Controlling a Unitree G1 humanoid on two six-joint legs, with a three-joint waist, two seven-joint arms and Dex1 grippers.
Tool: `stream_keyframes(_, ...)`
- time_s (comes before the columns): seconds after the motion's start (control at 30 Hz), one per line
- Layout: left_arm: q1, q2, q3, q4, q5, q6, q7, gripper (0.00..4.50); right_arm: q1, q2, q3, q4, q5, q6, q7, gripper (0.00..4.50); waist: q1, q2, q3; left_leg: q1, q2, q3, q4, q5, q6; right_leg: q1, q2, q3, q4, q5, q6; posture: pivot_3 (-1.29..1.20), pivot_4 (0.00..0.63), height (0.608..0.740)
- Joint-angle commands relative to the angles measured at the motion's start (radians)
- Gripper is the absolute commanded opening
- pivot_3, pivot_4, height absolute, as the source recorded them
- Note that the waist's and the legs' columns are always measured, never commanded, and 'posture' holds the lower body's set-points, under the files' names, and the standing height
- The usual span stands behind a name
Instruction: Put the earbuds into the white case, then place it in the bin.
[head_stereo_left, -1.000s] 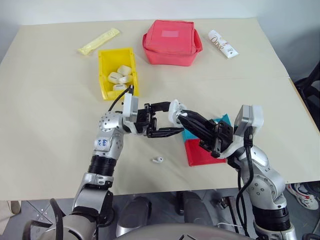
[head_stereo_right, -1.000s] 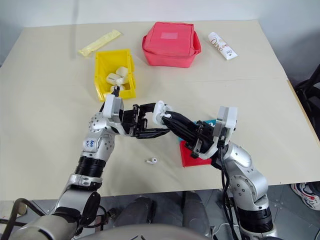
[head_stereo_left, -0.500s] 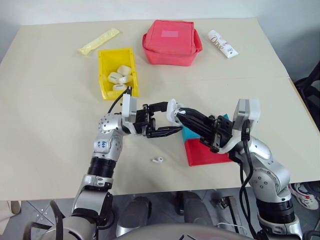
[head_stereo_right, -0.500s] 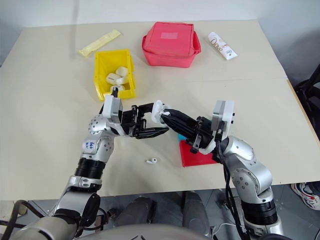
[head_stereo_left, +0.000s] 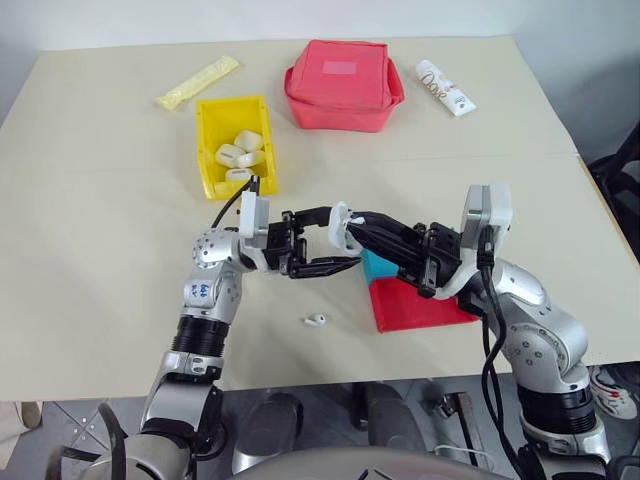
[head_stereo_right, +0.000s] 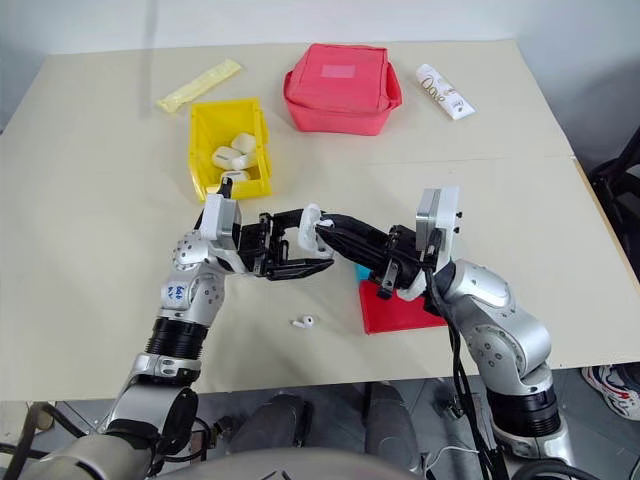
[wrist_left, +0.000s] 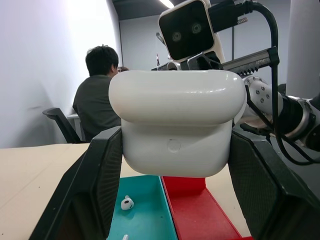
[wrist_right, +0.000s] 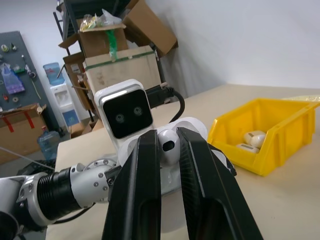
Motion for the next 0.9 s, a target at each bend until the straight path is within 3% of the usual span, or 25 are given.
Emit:
stream_keyframes(0.03,-0.015,-0.01,-0.001,-0.06,-0.037,-0.046,-0.033,2.78,0.01,-0.034,-0.005,0.051,-0.038,0.049,-0.024,0.34,0.0,0.0,0.0,0.0,0.0,0.0,0.0,0.0,0.0,0.0,0.0,0.0,0.0,0.0,0.0,0.0,0.15,0.74)
stream_keyframes(0.9,-0.035,-0.015,0.0,-0.013,-0.019,-0.134,-0.074,2.78,-0.089,-0.081,0.021,0.108,0.054,0.398,-0.117,0.34,0.001,0.0,0.0,0.0,0.0,0.0,0.0,0.0,0.0,0.0,-0.005,-0.001,0.0,0.0,0.0,0.0,0.15,0.74)
